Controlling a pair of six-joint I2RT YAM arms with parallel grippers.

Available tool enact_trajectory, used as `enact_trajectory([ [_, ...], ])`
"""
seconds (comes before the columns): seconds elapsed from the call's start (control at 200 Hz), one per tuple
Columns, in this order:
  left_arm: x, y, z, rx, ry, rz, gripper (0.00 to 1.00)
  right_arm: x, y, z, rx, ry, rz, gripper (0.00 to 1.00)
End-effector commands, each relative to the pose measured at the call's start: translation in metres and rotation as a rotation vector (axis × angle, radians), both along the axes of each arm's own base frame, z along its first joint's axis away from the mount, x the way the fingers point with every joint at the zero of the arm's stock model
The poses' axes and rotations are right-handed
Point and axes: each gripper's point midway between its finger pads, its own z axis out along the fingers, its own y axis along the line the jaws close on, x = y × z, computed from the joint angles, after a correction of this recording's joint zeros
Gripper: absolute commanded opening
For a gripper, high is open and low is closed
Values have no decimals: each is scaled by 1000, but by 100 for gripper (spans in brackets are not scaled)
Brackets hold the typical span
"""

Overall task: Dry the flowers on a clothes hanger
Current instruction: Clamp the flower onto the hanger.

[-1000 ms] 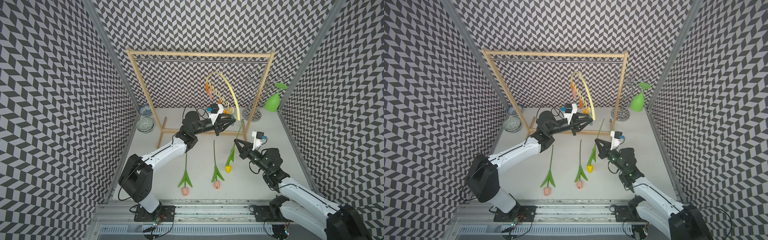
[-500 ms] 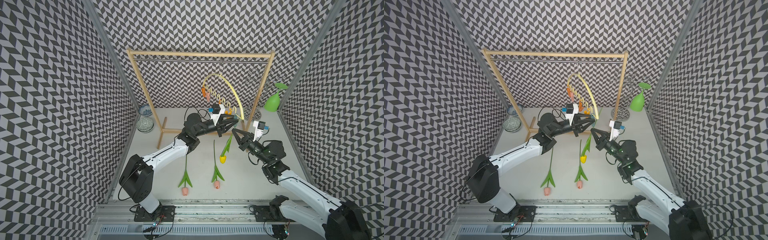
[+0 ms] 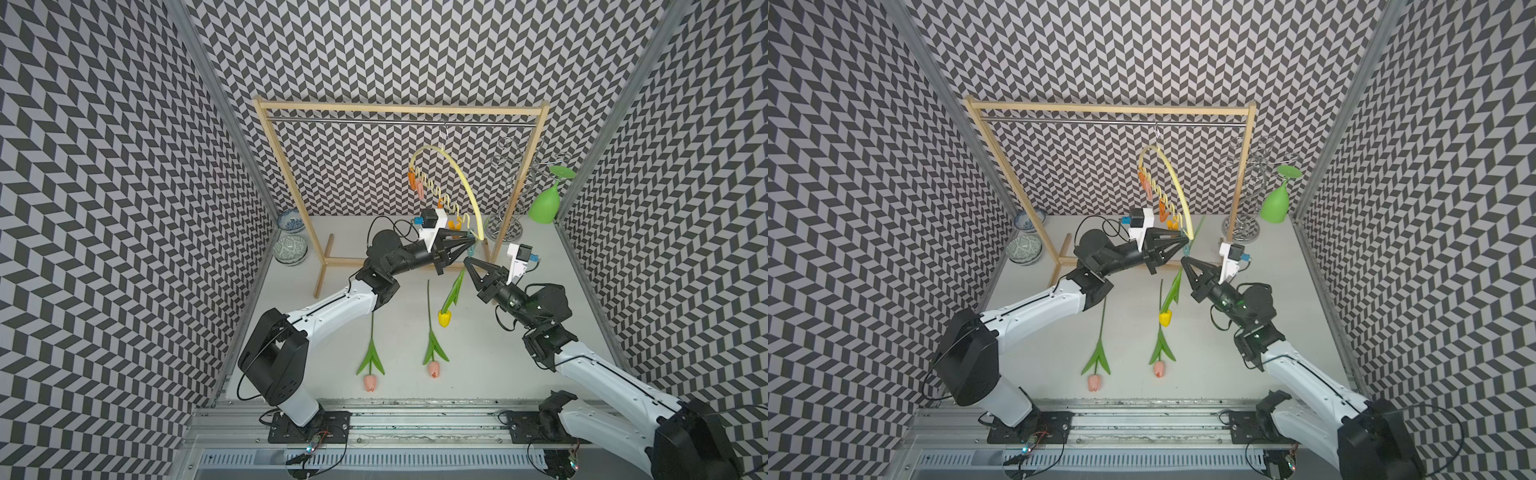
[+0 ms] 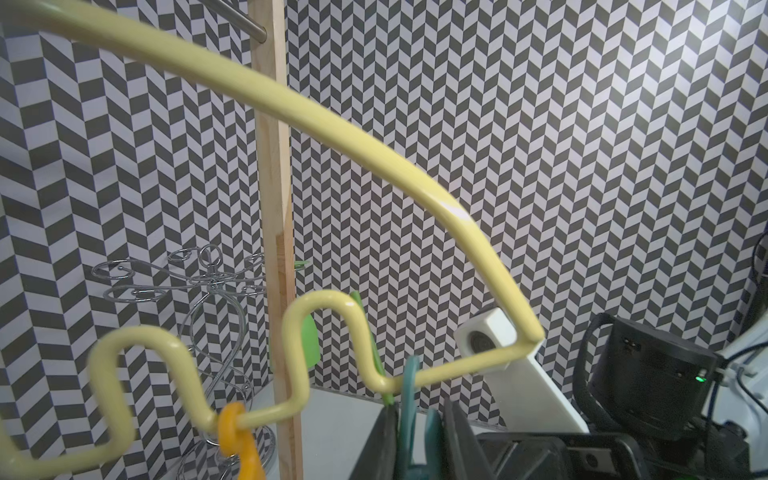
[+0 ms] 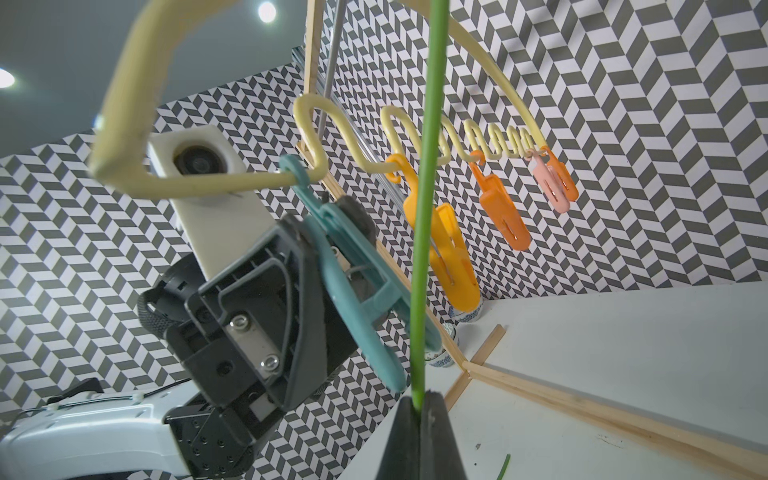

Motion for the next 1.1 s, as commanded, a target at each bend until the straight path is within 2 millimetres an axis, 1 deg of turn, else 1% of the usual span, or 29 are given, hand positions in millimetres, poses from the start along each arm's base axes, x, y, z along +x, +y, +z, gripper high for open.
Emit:
enact_trajectory([
  [0.0,-4,-4,2,-25,-4,-15,21,-8,-1,21,42,-72,10,0],
  [0.275,-5,-6,1,-25,1,-18,21,-5,4,26,32,-82,17,0],
  [0.536,-5,-8,-7,-19,22,-25,18,-10,4,31,35,-107,19,0],
  [0.791,-5,-8,-11,-19,31,-26,19,-5,5,32,21,-100,10,0],
  [0.896,-6,-8,-10,-17,29,-29,27,-4,4,30,14,-92,4,0],
  [0.981,-6,-8,-10,-14,28,-27,39,-3,4,29,8,-88,-3,0],
  [1.046,-6,-7,-10,-13,26,-28,44,-2,3,26,1,-82,-10,0],
  [1.097,-6,-7,-11,-10,28,-27,45,-1,3,24,-3,-77,-16,0],
])
